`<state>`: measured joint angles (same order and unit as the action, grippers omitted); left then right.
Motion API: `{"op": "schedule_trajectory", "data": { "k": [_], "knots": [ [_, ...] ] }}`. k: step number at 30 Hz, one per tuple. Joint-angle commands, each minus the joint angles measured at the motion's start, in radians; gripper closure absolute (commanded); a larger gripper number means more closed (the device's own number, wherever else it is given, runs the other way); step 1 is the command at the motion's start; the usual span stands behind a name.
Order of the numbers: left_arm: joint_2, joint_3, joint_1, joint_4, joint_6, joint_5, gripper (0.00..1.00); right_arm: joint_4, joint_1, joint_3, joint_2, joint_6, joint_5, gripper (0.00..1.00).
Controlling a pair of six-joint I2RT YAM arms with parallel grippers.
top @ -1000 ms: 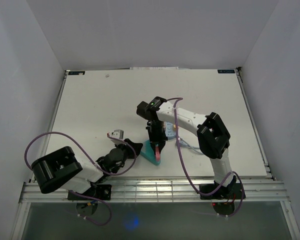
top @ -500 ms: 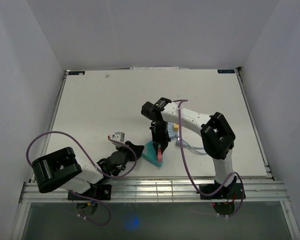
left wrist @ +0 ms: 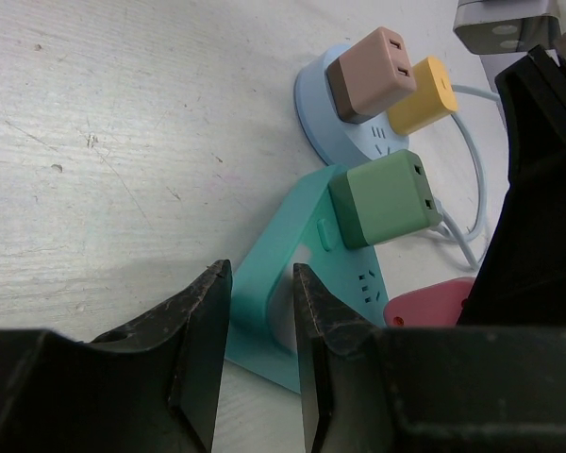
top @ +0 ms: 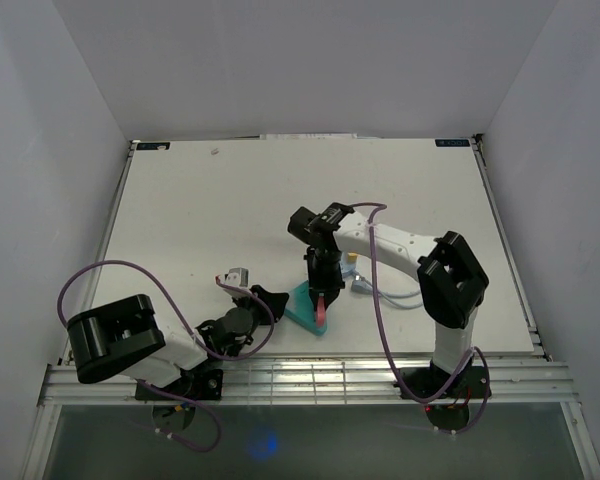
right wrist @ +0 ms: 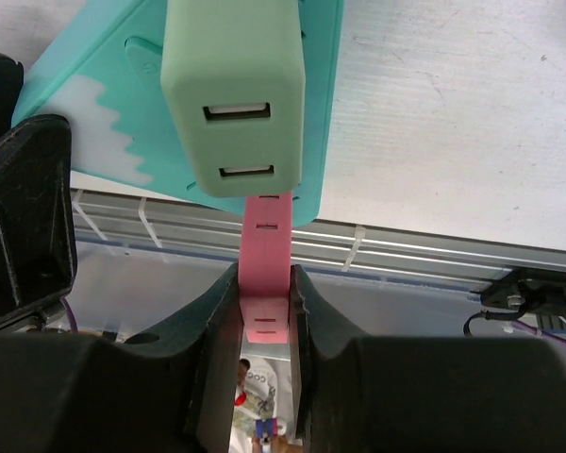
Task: Insert the plug
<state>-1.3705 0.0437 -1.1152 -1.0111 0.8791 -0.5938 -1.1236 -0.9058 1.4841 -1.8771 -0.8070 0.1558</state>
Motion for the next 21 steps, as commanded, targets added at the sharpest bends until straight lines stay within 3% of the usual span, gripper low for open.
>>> {"op": "schedule_trajectory", "data": {
  "k": [1, 21],
  "knots": [
    [0.001, -0.162, -0.038, -0.035, 0.041, 0.117, 0.59, 0.343, -0.039, -0.045, -0.034, -0.078, -0.134, 0.92],
    [0.042, -0.14, -0.038, 0.046, 0.057, 0.117, 0.59, 0.579, -0.183, -0.289, 0.145, -0.236, -0.352, 0.92]
  ]
}}
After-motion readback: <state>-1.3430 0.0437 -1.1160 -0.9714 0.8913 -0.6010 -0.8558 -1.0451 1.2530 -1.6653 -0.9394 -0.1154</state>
